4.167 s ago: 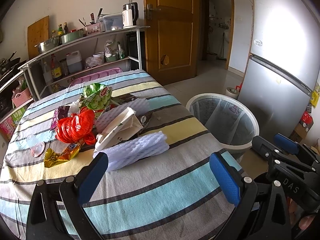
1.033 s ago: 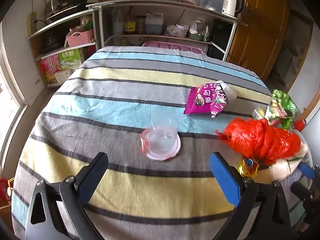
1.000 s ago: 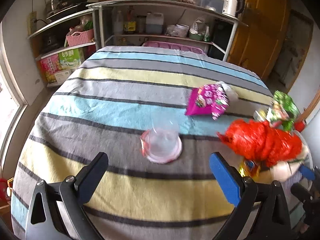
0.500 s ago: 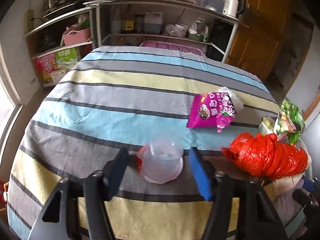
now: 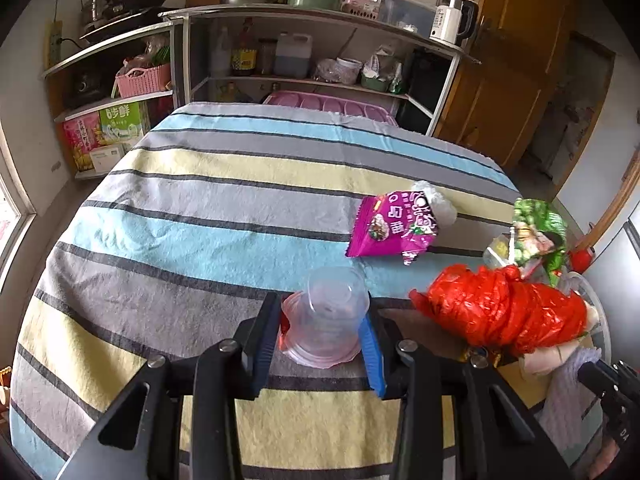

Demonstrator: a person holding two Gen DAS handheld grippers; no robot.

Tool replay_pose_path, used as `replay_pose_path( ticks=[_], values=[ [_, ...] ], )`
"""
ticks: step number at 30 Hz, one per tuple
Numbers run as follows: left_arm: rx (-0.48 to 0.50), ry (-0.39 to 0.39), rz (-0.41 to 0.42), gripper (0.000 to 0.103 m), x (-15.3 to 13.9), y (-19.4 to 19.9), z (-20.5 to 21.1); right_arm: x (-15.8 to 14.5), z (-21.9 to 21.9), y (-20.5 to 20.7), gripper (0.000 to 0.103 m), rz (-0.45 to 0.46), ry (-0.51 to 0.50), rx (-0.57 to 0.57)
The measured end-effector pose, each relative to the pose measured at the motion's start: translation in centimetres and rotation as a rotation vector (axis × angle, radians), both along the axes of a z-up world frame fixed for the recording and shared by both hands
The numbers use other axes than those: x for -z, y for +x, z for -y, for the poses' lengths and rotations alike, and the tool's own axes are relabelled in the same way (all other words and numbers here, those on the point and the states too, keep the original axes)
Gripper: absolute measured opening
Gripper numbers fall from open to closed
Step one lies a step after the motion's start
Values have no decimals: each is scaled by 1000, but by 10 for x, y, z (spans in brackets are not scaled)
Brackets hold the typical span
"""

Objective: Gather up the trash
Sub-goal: 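Carry the cup and foam sleeve to the bin and release both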

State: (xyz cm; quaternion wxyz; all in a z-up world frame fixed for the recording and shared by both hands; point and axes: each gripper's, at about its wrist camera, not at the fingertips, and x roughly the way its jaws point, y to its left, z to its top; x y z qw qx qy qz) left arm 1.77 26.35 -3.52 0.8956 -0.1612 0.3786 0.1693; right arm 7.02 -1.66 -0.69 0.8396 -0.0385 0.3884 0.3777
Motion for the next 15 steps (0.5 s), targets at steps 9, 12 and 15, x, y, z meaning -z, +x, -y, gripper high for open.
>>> replay_pose_path(
  ticks=[9, 12, 15],
  values=[
    [41, 28, 38, 40, -14, -12, 14, -25, 25, -13, 13, 55, 66, 60],
    [72, 33, 53, 40, -25, -14, 26, -32, 36, -14, 13, 75, 78, 92],
    [131, 58, 73, 40, -38, -12, 47, -39, 50, -12, 13, 83, 93, 131]
  ],
)
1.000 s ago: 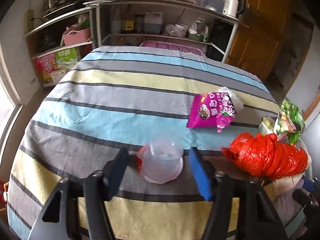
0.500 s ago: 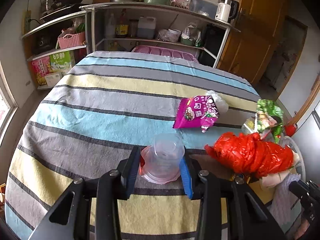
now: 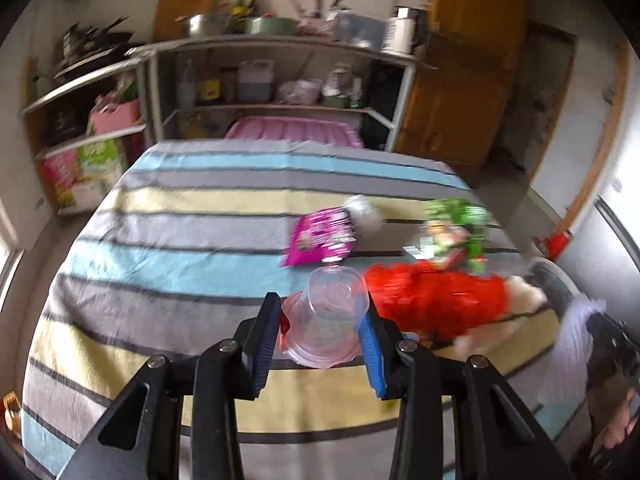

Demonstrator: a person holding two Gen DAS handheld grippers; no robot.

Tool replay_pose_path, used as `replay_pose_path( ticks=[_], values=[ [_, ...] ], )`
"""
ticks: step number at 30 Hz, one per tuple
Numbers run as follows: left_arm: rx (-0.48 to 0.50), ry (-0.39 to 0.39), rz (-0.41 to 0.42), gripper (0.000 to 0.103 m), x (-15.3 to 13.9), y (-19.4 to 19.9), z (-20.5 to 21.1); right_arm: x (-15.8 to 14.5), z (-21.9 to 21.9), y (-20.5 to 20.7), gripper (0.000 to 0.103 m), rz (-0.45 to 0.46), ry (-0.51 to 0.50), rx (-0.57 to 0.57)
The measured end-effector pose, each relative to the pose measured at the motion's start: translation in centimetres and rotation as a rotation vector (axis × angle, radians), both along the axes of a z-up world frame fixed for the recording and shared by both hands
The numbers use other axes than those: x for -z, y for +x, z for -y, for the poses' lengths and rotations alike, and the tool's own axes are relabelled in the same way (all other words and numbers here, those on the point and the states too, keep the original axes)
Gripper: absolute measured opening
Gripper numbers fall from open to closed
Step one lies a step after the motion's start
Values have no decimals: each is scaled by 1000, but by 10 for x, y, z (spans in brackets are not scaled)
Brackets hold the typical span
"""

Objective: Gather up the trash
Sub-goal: 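Carry the cup and foam sleeve to the bin and release both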

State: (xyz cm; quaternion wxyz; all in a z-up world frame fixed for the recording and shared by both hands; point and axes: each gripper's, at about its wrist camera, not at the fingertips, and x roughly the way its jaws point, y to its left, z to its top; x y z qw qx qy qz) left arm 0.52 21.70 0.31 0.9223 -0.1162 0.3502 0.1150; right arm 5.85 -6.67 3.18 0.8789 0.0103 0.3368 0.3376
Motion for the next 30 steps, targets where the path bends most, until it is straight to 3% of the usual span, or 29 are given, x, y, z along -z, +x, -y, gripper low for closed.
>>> replay_pose_path(
  ticks=[7, 14, 24, 30],
  values=[
    [165, 13, 58, 40, -32, 19, 56, -19, 41, 4, 13, 39, 7, 125],
    [346, -10, 76, 40, -44, 52, 123, -28, 93, 15, 13, 58, -7, 282],
    [573, -67, 28, 40, -31, 101, 217, -17, 154, 41, 14, 32, -68, 458],
    [635, -69, -20, 40, -14, 120, 262, 5, 171, 63, 14, -16, -132, 496]
  ],
)
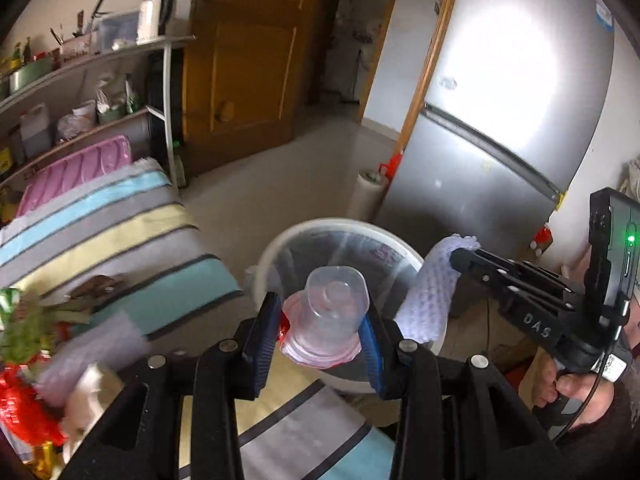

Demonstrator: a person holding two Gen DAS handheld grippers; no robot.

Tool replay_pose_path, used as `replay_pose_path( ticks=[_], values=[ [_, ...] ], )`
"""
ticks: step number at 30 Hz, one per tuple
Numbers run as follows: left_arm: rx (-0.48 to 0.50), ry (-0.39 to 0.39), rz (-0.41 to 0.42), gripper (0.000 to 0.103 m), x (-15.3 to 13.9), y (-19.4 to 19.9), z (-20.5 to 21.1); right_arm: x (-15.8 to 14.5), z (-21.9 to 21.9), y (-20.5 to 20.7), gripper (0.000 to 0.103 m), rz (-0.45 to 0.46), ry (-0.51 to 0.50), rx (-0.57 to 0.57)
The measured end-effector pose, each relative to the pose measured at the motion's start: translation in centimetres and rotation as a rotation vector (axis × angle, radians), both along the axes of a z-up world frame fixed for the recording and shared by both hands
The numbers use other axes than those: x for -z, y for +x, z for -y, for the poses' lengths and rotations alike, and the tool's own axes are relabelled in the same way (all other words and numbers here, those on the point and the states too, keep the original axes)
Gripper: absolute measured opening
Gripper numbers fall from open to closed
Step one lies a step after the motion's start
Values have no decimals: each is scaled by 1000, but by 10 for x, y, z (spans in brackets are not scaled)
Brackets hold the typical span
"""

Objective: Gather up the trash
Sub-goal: 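Carry the cup and foam sleeve to the bin and release both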

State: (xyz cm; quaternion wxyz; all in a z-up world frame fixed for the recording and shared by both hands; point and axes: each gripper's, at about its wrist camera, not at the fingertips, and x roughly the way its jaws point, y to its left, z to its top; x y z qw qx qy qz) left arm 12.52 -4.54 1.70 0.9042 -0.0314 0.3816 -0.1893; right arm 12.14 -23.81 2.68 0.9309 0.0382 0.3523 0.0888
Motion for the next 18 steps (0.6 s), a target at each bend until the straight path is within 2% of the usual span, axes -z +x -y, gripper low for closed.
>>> replay_pose_path(
  ticks=[7, 12, 14, 15, 17, 18],
  values=[
    [5, 48, -59, 40, 24, 15, 27, 31, 11, 26, 15, -68, -59, 10],
    [4, 60, -75, 41, 29, 17, 34, 45, 12, 32, 19, -107, -69, 11],
    [-5, 67, -77, 44, 30, 19, 34, 49, 12, 34, 26, -116, -66, 11],
    [-13, 74, -79, 52, 30, 20, 33, 51, 13, 34, 29, -120, -58, 11],
    [-17, 63, -86, 59, 32, 24, 30, 53, 15, 36, 52, -125, -39, 16],
    [-20, 62, -86, 60, 31, 24, 29, 53, 15, 36, 55, -122, -38, 20]
  ],
)
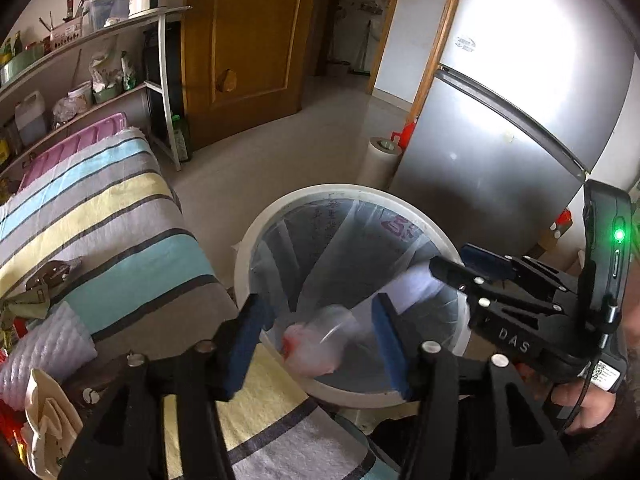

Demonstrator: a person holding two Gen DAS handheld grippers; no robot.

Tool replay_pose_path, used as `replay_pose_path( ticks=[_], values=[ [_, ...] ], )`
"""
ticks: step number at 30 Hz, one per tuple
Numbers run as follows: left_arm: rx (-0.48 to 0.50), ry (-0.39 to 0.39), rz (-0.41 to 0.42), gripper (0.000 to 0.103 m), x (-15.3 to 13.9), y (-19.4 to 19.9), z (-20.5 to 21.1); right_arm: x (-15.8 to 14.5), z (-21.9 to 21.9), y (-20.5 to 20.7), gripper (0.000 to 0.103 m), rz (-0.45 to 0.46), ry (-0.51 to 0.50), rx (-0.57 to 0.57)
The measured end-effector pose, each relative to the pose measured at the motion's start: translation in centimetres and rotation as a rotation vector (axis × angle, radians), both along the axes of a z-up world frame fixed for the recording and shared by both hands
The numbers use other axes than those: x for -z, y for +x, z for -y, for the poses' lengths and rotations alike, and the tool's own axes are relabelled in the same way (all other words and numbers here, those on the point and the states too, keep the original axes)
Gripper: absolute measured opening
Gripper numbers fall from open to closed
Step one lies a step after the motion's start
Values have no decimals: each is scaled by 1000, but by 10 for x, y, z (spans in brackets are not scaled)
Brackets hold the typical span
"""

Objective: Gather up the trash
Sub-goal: 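Carry the cup and foam sleeve to the bin and release both, then move both tools back over the table toward the red bag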

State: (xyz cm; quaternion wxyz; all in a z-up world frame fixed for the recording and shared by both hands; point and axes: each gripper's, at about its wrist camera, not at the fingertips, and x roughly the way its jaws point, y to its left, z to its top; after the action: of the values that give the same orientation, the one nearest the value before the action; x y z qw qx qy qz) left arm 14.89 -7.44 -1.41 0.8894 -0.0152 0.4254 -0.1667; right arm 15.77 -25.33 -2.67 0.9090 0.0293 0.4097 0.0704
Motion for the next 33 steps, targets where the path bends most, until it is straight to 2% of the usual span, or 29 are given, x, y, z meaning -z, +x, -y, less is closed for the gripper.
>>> replay_pose_path(
  ticks=[7, 12, 19, 26, 33],
  values=[
    [-29, -6, 18, 63, -9, -6, -12, -12, -6, -12, 55, 41, -1, 6],
    [-71, 24, 94, 70, -27, -25, -26, -30, -9, -25, 55, 89, 23, 12],
    [-139, 16, 133, 71, -45, -48, -56, -55, -29, -48, 55, 143, 53, -10],
    [-218, 9, 174, 73, -55, -72, -94, -75, -64, -69, 55, 195, 73, -78],
    [-333, 22, 185, 75, -55, -97, -149, -78, -108, -81, 55, 210, 98, -184]
  ],
)
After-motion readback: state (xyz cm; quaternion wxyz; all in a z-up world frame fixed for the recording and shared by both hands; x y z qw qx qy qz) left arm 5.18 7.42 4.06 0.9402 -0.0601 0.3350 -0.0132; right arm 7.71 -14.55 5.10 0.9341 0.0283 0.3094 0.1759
